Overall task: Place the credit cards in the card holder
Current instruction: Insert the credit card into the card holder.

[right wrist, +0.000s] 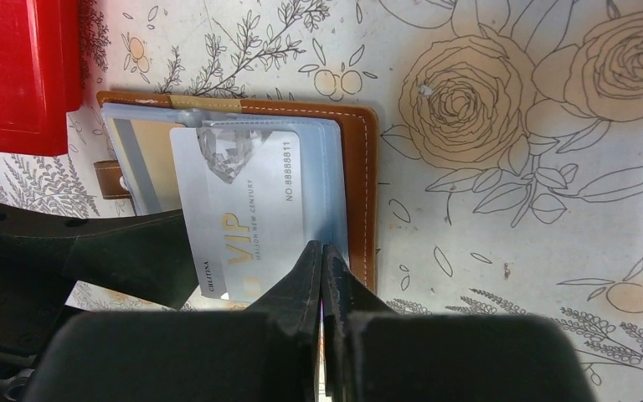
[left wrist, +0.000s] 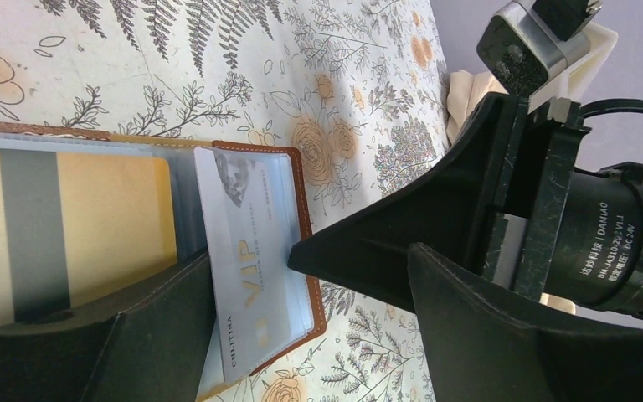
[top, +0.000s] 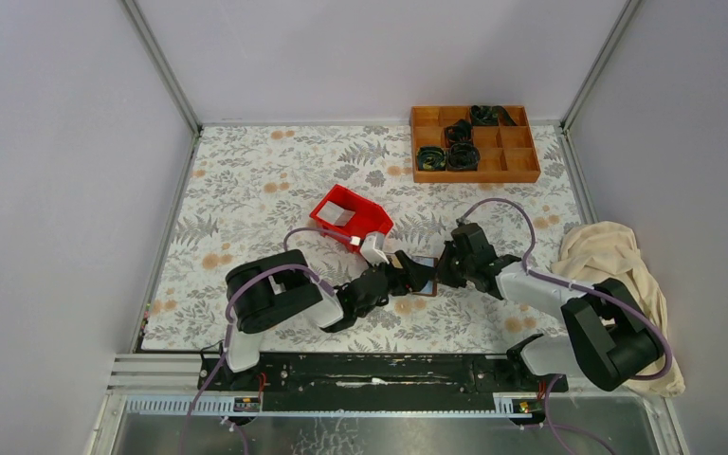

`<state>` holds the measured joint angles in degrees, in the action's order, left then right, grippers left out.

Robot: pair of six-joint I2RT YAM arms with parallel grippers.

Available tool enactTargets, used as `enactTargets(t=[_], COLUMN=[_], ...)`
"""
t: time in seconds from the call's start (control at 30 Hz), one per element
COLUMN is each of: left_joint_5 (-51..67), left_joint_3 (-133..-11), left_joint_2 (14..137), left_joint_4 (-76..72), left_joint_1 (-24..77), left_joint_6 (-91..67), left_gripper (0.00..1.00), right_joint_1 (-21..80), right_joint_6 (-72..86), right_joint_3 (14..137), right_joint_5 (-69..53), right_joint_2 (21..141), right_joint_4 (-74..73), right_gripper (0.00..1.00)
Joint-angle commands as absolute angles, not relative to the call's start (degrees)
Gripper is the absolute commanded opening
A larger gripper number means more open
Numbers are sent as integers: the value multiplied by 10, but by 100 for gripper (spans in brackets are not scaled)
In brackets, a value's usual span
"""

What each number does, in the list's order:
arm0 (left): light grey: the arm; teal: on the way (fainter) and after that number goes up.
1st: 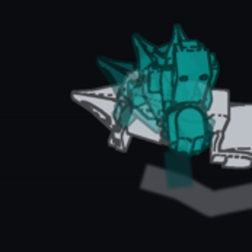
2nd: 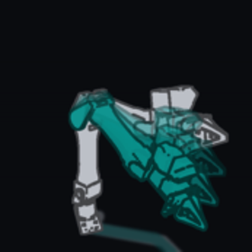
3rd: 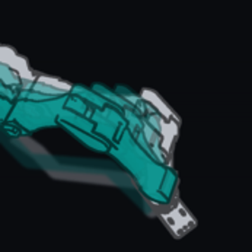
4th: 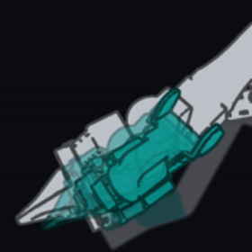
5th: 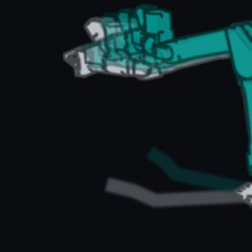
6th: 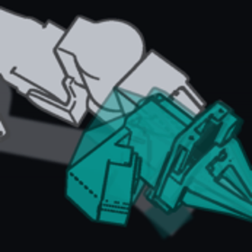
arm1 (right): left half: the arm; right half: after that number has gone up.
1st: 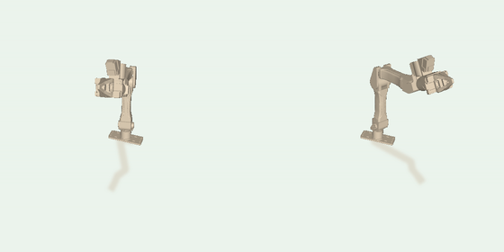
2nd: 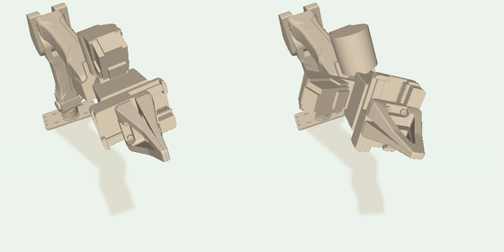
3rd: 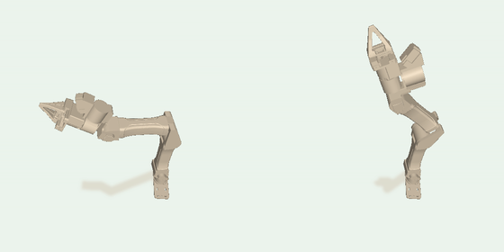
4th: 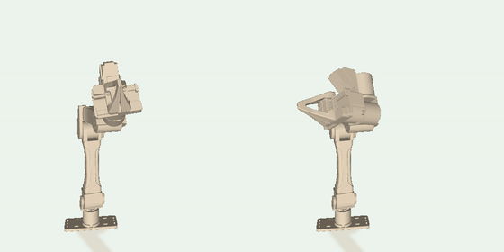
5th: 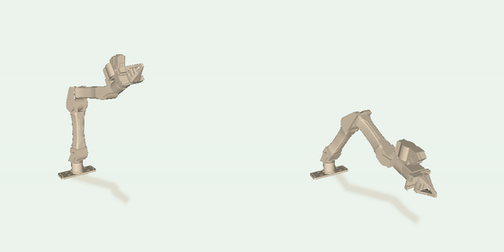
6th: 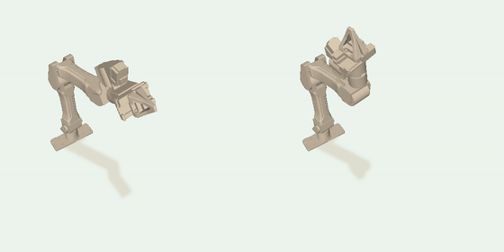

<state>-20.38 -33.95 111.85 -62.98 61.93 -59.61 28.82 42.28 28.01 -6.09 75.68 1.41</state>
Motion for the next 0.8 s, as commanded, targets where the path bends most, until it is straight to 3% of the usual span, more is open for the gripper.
enactTargets(t=[0.0,0.17,0.27,0.77], left_joint_5=[-190,-205,-229,-316], left_joint_3=[-334,-367,-395,-451], left_joint_2=[1142,1130,1122,1094], left_joint_4=[-548,-424,-333,-186], left_joint_1=[619,619,623,641], left_joint_6=[-590,-602,-602,-565], left_gripper=[87,89,98,100], right_joint_1=[294,294,294,294], right_joint_6=[425,434,441,446], right_joint_3=[294,291,286,275], right_joint_5=[-65,-35,-25,-11], right_joint_2=[770,791,801,819], right_joint_4=[39,14,6,2], right_gripper=[0,0,0,0])
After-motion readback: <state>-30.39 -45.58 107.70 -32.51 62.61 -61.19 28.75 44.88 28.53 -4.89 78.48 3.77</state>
